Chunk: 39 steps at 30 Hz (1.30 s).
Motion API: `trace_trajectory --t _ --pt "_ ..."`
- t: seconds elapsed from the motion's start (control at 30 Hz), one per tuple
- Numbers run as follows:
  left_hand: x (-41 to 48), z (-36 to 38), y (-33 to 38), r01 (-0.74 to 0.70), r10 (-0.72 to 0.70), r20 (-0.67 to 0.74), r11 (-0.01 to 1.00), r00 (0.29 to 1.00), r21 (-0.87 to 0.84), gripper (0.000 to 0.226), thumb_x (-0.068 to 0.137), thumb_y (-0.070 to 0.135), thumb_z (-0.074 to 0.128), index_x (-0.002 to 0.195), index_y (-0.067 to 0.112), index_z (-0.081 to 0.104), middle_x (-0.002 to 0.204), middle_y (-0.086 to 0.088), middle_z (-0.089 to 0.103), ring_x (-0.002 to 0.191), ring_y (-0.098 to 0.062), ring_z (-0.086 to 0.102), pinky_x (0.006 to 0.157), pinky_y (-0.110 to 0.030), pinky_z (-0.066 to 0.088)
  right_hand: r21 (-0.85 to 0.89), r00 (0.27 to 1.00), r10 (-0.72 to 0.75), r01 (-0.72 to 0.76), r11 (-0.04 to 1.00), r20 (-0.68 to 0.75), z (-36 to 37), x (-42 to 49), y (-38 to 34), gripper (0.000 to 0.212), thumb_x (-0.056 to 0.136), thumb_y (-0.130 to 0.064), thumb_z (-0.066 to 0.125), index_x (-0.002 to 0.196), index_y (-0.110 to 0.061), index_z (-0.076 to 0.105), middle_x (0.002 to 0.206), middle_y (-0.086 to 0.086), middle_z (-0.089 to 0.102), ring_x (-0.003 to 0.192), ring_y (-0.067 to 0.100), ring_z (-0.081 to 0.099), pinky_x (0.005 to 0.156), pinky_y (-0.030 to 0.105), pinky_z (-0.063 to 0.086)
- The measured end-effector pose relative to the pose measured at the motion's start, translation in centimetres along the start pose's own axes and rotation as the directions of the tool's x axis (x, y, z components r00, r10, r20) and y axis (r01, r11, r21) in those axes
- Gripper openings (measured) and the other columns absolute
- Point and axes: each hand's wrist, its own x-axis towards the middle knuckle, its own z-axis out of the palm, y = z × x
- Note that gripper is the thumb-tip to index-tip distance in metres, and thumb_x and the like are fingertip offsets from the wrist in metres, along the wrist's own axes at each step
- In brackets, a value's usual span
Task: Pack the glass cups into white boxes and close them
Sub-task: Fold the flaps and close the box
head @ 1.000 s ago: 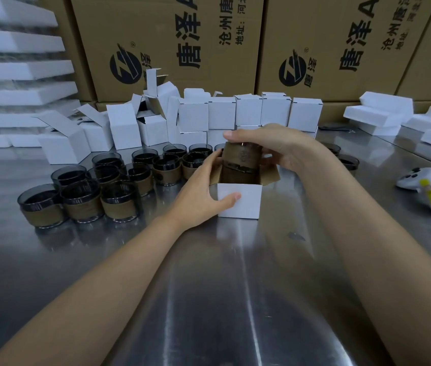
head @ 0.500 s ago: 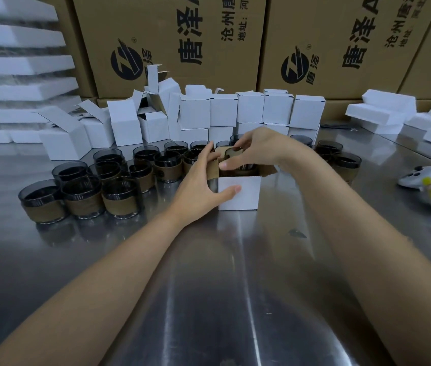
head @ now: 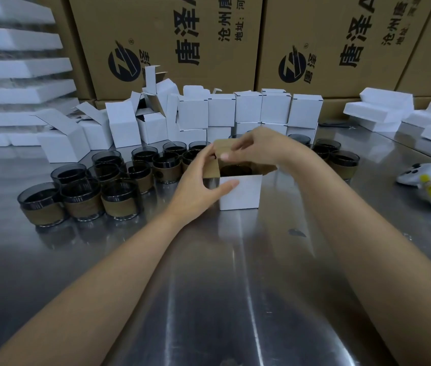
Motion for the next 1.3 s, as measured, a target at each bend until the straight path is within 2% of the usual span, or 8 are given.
trace_trajectory --t 0.07,0.2,0.33,0.5,0.63,0.9,1.13,1.3 --pt "-0.1 -0.1 0.2 0.012 -0.025 -0.113 0.994 0.993 -0.106 0.061 0.093 0.048 0.048 0.146 0.023 0.034 0.139 0.018 0.043 0.128 0.008 0.041 0.098 -0.006 0.034 0.177 0.977 0.043 -0.005 0.984 -0.211 -0.4 0.5 1.2 0.031 0.09 -0.044 0.064 0.108 -0.019 0.068 0.105 -0.003 0.063 0.092 0.012 0.054 0.078 0.029 0.04" --pt "0.2 -0.2 -0.1 0.004 -0.052 -0.413 0.993 0.909 -0.117 0.031 0.105 0.017 0.032 0.126 0.011 0.053 0.117 -0.005 0.058 0.094 -0.006 0.059 0.088 -0.033 0.049 0.393 0.861 0.235 -0.045 0.918 -0.451 -0.1 1.6 4.8 0.029 0.097 -0.017 0.043 0.112 -0.006 0.066 0.096 0.004 0.063 0.086 0.019 0.059 0.076 0.033 0.051" --pt "0.7 -0.1 -0.6 0.084 -0.16 -0.396 0.976 0.904 -0.201 0.034 0.095 -0.007 0.033 0.113 0.012 0.055 0.082 0.0 0.06 0.066 -0.007 0.057 0.07 -0.027 0.046 0.785 0.867 0.412 -0.04 0.618 -0.28 3.1 1.2 6.9 0.031 0.094 -0.01 0.038 0.107 -0.009 0.066 0.073 -0.001 0.06 0.06 0.012 0.053 0.057 0.022 0.041" --pt "0.5 -0.2 -0.1 0.022 -0.088 -0.297 0.975 0.951 -0.22 0.026 0.099 0.006 0.048 0.119 0.022 0.048 0.094 0.003 0.065 0.089 -0.003 0.064 0.087 -0.024 0.051 0.893 0.938 0.317 -0.016 0.449 -0.143 6.7 0.4 5.6 0.029 0.1 -0.025 0.039 0.086 -0.023 0.064 0.071 -0.004 0.067 0.058 0.006 0.061 0.046 0.015 0.042" --pt "0.5 -0.3 0.3 0.056 -0.114 -0.249 0.972 0.962 -0.23 0.035 0.098 0.024 0.055 0.131 0.021 0.043 0.107 -0.004 0.063 0.104 -0.019 0.062 0.095 -0.033 0.05 0.857 0.983 0.139 0.031 0.514 -0.119 7.5 0.5 5.0 0.023 0.095 -0.037 0.049 0.096 -0.022 0.067 0.084 -0.002 0.072 0.077 0.013 0.067 0.063 0.019 0.05" --pt "0.6 -0.4 0.7 0.233 -0.258 -0.036 0.916 0.965 -0.326 0.068 0.093 0.027 0.061 0.151 0.013 0.027 0.126 0.006 0.053 0.11 0.002 0.054 0.094 -0.015 0.044 0.824 0.982 -0.002 0.158 0.544 -0.187 7.6 0.1 4.5 0.03 0.094 -0.009 0.044 0.101 -0.027 0.068 0.103 0.0 0.07 0.095 0.016 0.061 0.081 0.031 0.045" --pt "0.6 0.5 1.6 0.319 -0.317 0.091 0.806 0.944 -0.499 0.043 0.089 0.003 0.05 0.128 0.021 0.057 0.115 0.002 0.066 0.107 -0.013 0.058 0.093 -0.026 0.042 0.825 0.975 0.015 0.178 0.537 -0.22 7.8 0.1 4.4 0.029 0.093 -0.007 0.046 0.103 -0.024 0.067 0.118 0.008 0.067 0.118 0.03 0.057 0.102 0.043 0.041" --pt "0.4 1.0 2.3 0.335 -0.367 0.051 0.775 0.929 -0.535 0.048 0.067 0.018 0.05 0.112 0.031 0.058 0.113 -0.001 0.064 0.107 -0.016 0.056 0.095 -0.033 0.041 0.843 0.954 0.031 0.248 0.477 -0.298 7.9 0.4 4.7 0.031 0.092 0.0 0.051 0.116 -0.019 0.06 0.116 0.004 0.067 0.115 0.022 0.06 0.1 0.035 0.044"
